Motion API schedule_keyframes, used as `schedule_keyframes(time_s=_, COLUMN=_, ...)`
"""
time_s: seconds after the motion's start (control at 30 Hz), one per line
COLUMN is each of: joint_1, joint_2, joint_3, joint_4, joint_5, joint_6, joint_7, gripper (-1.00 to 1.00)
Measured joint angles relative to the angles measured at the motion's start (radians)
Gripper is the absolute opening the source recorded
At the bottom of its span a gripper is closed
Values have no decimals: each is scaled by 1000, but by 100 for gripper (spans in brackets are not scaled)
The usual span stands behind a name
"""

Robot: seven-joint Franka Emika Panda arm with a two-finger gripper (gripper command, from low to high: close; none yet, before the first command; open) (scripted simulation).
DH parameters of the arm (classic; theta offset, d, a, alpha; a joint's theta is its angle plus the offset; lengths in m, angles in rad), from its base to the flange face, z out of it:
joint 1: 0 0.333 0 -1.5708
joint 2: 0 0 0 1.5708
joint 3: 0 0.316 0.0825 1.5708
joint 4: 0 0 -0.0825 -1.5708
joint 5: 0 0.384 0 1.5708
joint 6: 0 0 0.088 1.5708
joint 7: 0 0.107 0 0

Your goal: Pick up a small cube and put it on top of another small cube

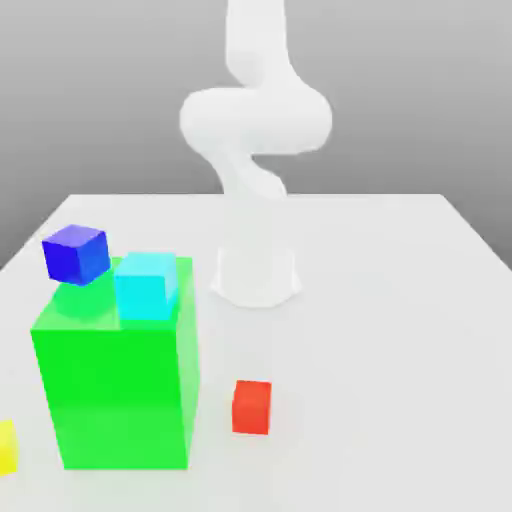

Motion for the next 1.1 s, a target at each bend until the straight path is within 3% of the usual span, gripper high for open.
schedule_keyframes(time_s=0.73, joint_1=284, joint_2=511, joint_3=-303, joint_4=-378, joint_5=-28, joint_6=372, joint_7=-952, gripper=0)
schedule_keyframes(time_s=1.0, joint_1=324, joint_2=700, joint_3=-342, joint_4=-514, joint_5=-5, joint_6=506, joint_7=-1318, gripper=0)
schedule_keyframes(time_s=1.1, joint_1=308, joint_2=784, joint_3=-307, joint_4=-522, joint_5=68, joint_6=569, joint_7=-1425, gripper=0)
